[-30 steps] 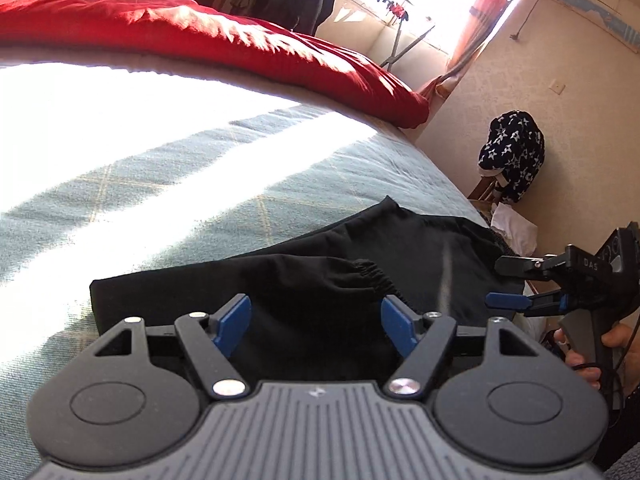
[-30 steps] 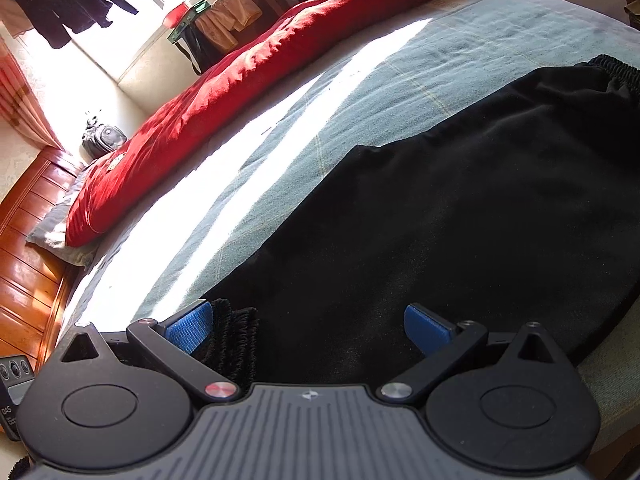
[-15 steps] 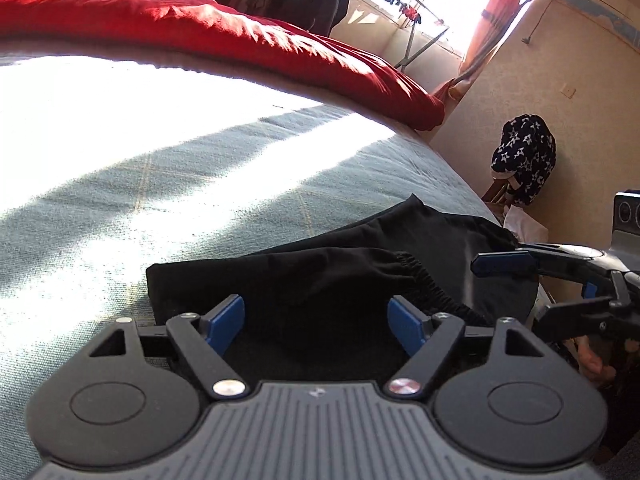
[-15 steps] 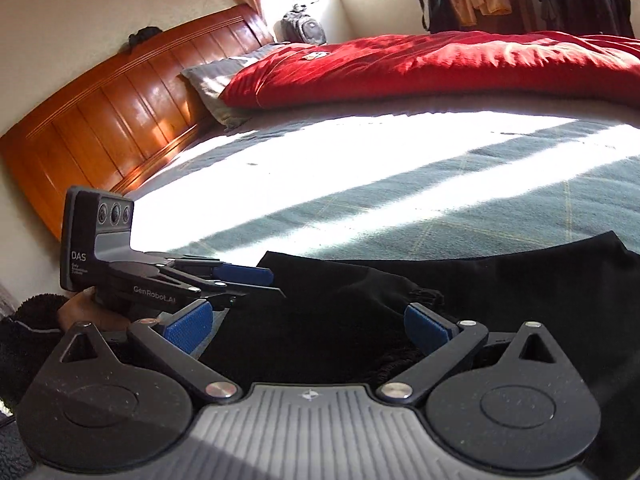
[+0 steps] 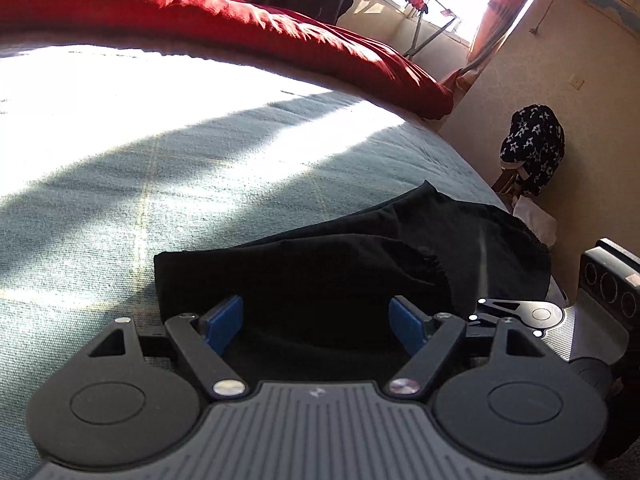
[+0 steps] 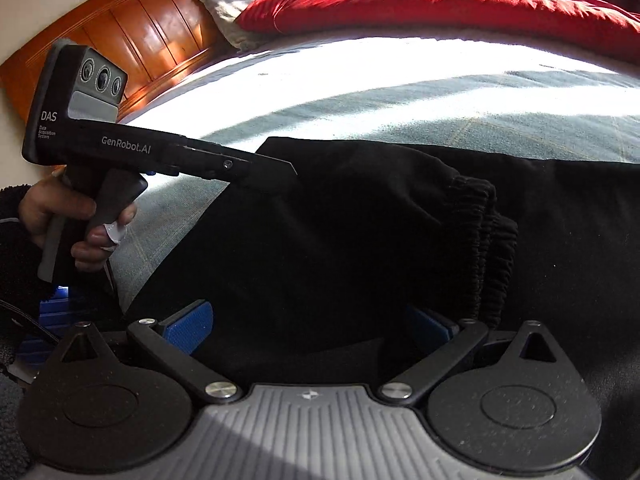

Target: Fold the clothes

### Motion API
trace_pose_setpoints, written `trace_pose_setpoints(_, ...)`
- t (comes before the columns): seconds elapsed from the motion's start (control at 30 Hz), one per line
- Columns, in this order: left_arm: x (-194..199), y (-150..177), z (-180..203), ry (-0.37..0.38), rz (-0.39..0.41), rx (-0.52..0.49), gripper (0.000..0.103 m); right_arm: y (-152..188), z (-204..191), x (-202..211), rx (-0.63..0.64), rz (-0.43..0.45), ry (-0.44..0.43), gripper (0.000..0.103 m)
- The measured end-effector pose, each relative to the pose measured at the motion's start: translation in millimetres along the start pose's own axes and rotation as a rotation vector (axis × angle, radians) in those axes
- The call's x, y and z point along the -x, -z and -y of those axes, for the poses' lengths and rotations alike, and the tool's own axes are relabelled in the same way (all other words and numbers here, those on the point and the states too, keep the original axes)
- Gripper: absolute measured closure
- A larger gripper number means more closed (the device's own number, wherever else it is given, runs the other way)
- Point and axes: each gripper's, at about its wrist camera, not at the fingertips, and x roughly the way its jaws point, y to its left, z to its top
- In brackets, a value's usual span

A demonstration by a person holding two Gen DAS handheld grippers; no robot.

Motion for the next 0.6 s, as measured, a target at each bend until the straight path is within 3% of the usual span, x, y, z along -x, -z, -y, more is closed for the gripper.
trace_pose_setpoints(0.13,-6,9,3,-0.015,-0.035,-0.044,0.019,6,-19,-5,0.108,-0.006,0.079,0.000)
trace_pose_setpoints(0.27,0,6,5,-0.003,-0.016,-0.077,0.019,5,-30,-6,0.148,-0.027,0.132,0.000)
trace_pose_setpoints(0.4,3,-10,1,0.017,0.029,-0.101,0.019,-8,-33,4,0.106,-0.058,0.141,0.000)
trace_pose_setpoints(0.5,-11,-13,-7,-0.009,-0.012,-0.083,0.019,-16,-35,13,0.059,-0.044,0.134,0.000)
trace_pose_setpoints(0.6,-21,-10,-12,-0.009,-0.040,-0.073,0.018,-6,-38,10,0.040,-0.099,0.166,0.000)
